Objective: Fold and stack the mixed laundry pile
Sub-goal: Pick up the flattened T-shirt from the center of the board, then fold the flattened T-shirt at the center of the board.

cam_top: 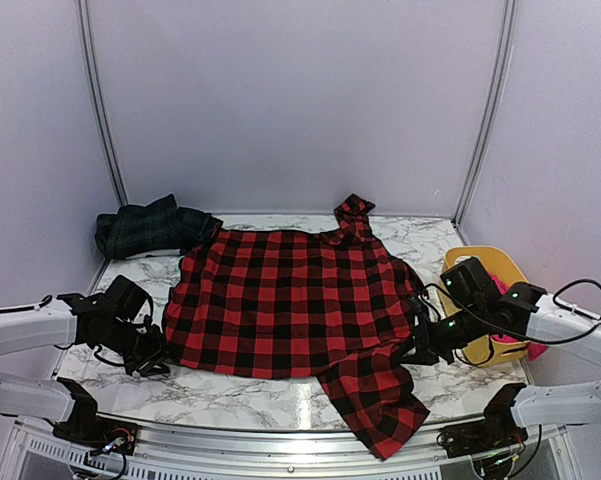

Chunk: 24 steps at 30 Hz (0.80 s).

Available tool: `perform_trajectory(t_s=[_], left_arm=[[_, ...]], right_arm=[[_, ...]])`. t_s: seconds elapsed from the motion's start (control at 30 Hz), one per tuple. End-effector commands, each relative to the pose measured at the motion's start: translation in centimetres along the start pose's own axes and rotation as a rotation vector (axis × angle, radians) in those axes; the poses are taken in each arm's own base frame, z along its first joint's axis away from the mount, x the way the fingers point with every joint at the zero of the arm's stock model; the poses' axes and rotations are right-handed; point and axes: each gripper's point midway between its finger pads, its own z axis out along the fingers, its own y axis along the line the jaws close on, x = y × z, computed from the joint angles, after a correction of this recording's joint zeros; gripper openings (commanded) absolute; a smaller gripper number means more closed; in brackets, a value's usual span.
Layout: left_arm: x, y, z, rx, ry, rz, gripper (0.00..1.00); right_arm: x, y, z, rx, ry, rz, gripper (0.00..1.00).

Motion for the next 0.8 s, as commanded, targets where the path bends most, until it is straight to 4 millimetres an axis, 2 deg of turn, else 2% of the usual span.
perform_trajectory(t_s=[0.0,0.07,0.1,0.23,0.37,0.47,0.57,0.77], left_arm=[[-0.5,-1.3,-0.7,0.052,-0.030,0.002,0.19],[-0.7,-2.3,-1.4,0.088,-0.041,0.002,0.04],[-0.8,-2.7,-1.8,0.101,-0.046,-0.002,0.00],[-1.2,-3.9,-3.3,0.123,-0.067,-0.009,0.00],[-2.2,-5.4,-5.0,0.145,-0.094,-0.029,0.00],[-3.7,-7.2,-6.1,0.171,-0.117,-0.030,0.00],[-5.4,-8.7,-6.8,0.183,-0.136,-0.040,0.00],[-10.1,-12.1,-7.8,0.186,-0.211,-0.026,0.00]], right_arm=[[-0.1,1.9,-1.4,-0.047,-0.023,-0.010,0.00],[-0.2,2.7,-2.0,-0.069,-0.033,-0.022,0.00],[-0.2,3.0,-2.3,-0.077,-0.038,-0.029,0.00],[-0.6,4.6,-3.5,-0.118,-0.068,-0.045,0.00],[-2.0,5.5,-4.5,-0.119,-0.120,-0.051,0.00],[-4.1,5.7,-5.2,-0.119,-0.168,-0.045,0.00],[-7.0,4.9,-6.1,-0.099,-0.216,-0.028,0.00],[-12.3,3.6,-6.0,-0.047,-0.246,-0.023,0.00]])
